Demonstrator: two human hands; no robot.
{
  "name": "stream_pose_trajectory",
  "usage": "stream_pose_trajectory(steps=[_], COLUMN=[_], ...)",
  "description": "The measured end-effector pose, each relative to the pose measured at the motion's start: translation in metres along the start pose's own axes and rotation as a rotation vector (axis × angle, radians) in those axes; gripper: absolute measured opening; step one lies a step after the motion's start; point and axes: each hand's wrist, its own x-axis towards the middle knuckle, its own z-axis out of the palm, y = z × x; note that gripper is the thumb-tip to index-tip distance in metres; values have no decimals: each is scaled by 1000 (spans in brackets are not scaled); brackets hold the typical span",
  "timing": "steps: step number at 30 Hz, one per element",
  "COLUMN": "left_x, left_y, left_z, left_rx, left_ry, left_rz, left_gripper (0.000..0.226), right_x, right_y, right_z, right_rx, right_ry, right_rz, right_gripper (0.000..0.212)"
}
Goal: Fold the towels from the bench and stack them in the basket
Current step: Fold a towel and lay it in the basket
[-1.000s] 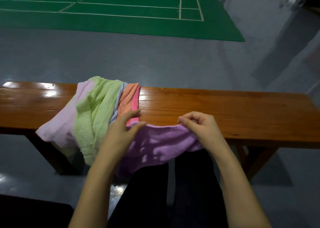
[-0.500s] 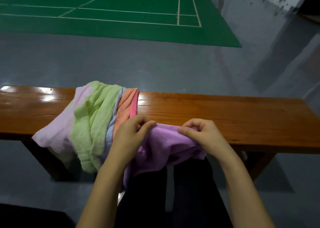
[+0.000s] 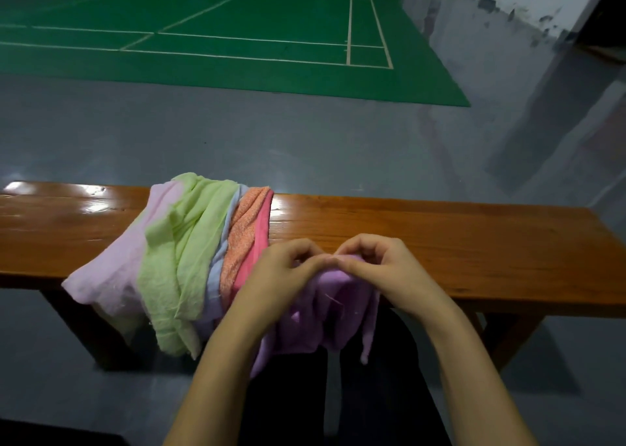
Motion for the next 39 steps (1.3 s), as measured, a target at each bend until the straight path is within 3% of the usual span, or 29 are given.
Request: stream_pose_trajectory(steps=[3, 6, 13, 20, 23, 26, 29, 32, 34, 36, 39], left_x=[-2, -6, -12, -17, -16, -13, -10, -10, -12, -12, -13], left_y=[-9, -19, -35, -48, -45, -28, 1, 22, 26, 19, 9], left_z=[-12, -21, -36, -45, -40, -25, -2, 16, 20, 17, 11], left_rx=[31, -6, 14, 30, 0, -201, -434, -548, -680, -751, -568], left_ry=[128, 244, 370, 443, 473, 427, 405, 257, 161, 114, 189], left_rz=[-10, -45, -107, -170, -213, -211, -165, -145, -147, -130, -86], left_gripper=[24, 21, 18, 21, 7, 32, 32, 22, 14, 27, 23], right_x=[-3, -8, -13, -17, -15, -9, -1, 5, 7, 5, -1], right_y=[8, 13, 26, 37, 33, 25, 18, 8, 4, 3, 4], right_z=[-16, -27, -39, -44, -34, -14, 17, 36, 38, 33, 30], right_rx=[-113, -208, -433, -386, -215, 19, 285, 487, 697, 858, 898], right_ry=[33, 79, 147, 265, 345, 445, 474, 472, 434, 337, 196], right_rz=[70, 111, 209, 223, 145, 95, 141, 223, 254, 273, 319], right_gripper=[6, 5, 19, 19, 18, 15, 11, 4, 15, 28, 36])
